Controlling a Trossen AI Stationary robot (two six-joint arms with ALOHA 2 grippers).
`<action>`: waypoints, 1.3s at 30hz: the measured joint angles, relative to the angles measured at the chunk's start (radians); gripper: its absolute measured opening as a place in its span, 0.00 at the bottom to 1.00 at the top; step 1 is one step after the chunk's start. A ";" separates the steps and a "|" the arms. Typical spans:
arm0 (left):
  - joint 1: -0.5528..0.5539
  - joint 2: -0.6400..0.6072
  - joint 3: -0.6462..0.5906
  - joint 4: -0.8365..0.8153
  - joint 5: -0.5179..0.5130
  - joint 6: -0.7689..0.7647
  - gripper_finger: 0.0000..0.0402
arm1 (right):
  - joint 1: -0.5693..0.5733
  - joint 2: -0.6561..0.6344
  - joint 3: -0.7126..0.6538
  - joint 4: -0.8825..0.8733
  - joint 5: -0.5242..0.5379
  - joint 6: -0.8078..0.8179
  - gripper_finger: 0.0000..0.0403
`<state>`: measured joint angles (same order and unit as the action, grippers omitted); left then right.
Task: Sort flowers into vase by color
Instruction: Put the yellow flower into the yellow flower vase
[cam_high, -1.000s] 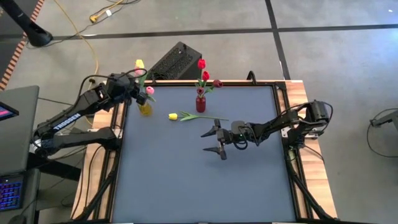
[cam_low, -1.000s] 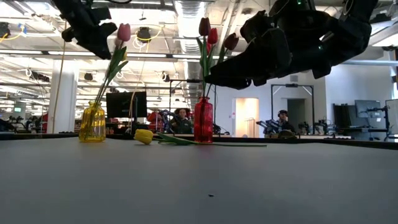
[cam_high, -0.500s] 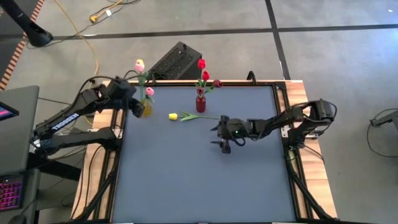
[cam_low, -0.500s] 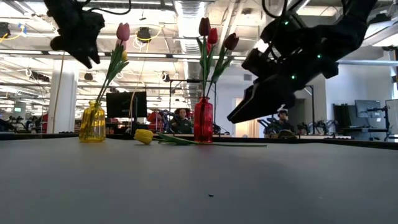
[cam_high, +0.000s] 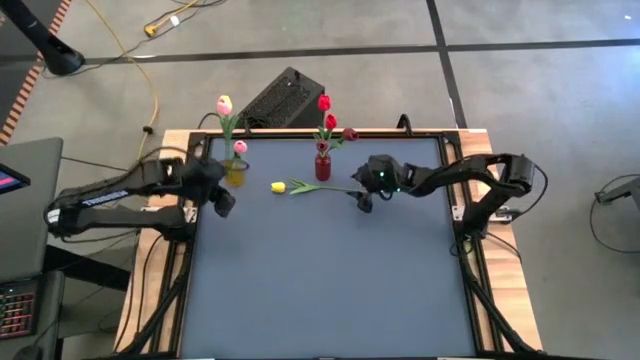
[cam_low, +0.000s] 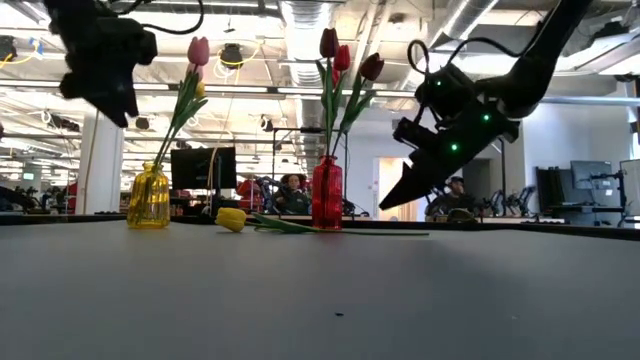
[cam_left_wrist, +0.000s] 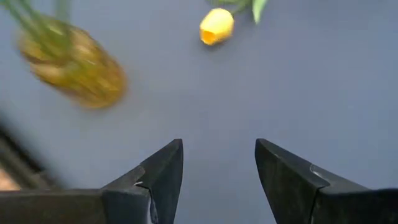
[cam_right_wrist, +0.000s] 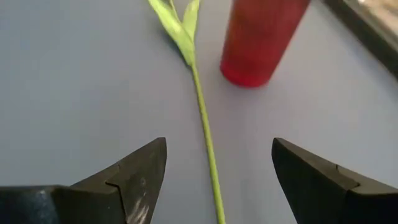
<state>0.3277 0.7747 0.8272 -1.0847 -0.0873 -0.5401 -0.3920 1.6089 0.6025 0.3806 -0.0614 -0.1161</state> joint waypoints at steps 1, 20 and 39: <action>-0.030 -0.012 -0.030 0.022 -0.004 -0.025 0.47 | -0.012 0.000 0.000 -0.012 -0.016 -0.006 0.79; -0.346 -0.087 -0.356 0.556 -0.140 -0.149 0.47 | -0.008 0.216 0.008 0.004 -0.005 0.062 0.50; -0.426 -0.087 -0.373 0.580 -0.208 -0.092 0.47 | 0.201 -0.058 -0.003 -0.046 -0.100 0.092 0.04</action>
<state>-0.0984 0.6880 0.4538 -0.5049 -0.2955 -0.6323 -0.1911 1.5511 0.5991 0.3349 -0.1610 -0.0239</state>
